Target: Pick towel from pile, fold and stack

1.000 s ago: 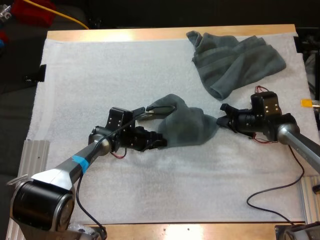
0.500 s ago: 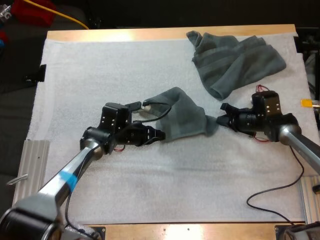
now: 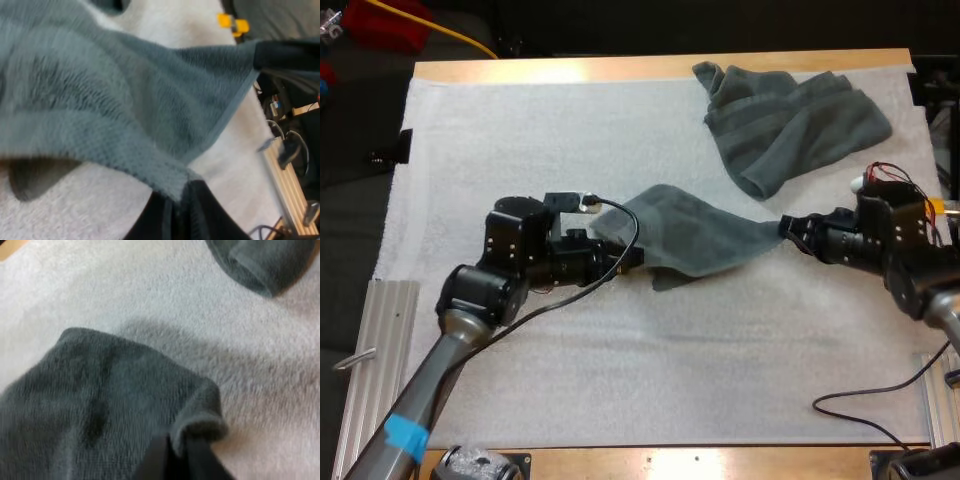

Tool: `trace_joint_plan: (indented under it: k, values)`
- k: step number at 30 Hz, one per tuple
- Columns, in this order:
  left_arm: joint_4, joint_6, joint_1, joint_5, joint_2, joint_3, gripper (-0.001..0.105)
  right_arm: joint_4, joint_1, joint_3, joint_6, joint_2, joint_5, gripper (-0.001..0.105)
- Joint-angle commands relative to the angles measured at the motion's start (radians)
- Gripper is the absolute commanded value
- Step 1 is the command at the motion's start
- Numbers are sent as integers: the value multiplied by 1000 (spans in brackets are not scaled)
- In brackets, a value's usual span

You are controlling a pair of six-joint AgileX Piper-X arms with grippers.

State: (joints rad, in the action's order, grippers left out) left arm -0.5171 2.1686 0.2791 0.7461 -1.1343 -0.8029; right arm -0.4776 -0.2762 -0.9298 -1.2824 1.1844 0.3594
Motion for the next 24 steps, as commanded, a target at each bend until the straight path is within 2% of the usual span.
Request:
trace_joint_plan:
  k: [1, 9, 16, 24]
  values:
    - [-37, -25, 0, -12, 23, -22, 0, -23, -9, 2, -22, -32, -14, 1]
    - [-305, -166, 0, -102, 123, -144, 0, -50, -118, -25, -24, -153, -87, 1]
    - [-502, -278, 0, -188, 198, -207, 0, -234, -253, -152, -128, -177, -261, 1]
    - [-583, -292, 2, -193, 271, -244, 0, -394, -398, -290, -195, -179, -448, 1]
